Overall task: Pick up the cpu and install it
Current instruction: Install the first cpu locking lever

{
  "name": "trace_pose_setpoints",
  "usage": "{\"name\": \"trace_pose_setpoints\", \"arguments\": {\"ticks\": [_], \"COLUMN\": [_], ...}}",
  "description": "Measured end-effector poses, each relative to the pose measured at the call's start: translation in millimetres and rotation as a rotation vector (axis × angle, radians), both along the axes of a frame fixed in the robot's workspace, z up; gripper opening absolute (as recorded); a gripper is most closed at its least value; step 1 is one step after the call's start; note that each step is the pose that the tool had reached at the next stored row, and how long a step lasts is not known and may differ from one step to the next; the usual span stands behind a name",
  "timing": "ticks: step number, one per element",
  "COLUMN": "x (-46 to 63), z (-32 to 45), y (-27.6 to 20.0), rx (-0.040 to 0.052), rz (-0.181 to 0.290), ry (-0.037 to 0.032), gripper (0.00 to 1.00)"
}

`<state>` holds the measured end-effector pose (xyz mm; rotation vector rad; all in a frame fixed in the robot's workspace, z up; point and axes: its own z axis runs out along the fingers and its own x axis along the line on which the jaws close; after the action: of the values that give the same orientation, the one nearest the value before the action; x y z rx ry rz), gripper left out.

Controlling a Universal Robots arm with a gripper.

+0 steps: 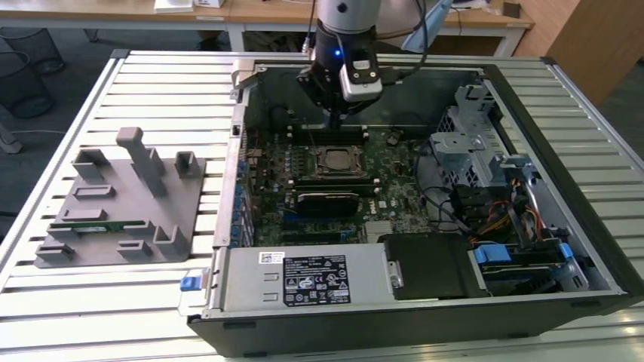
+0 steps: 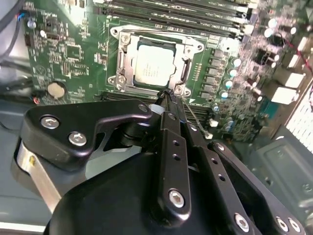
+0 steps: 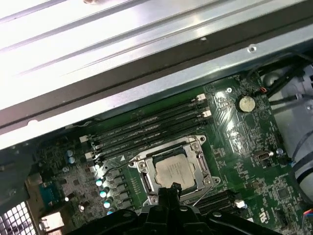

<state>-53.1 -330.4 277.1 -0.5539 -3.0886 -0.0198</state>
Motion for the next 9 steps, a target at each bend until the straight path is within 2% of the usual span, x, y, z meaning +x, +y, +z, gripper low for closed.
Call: {"name": "trace_pose_setpoints", "arguments": {"ticks": [9], "x": [0.0], "z": [-0.9], "y": [0.0], "rx": [0.0001], "rz": [0.164], "ry": [0.0], "gripper": [0.11]}}
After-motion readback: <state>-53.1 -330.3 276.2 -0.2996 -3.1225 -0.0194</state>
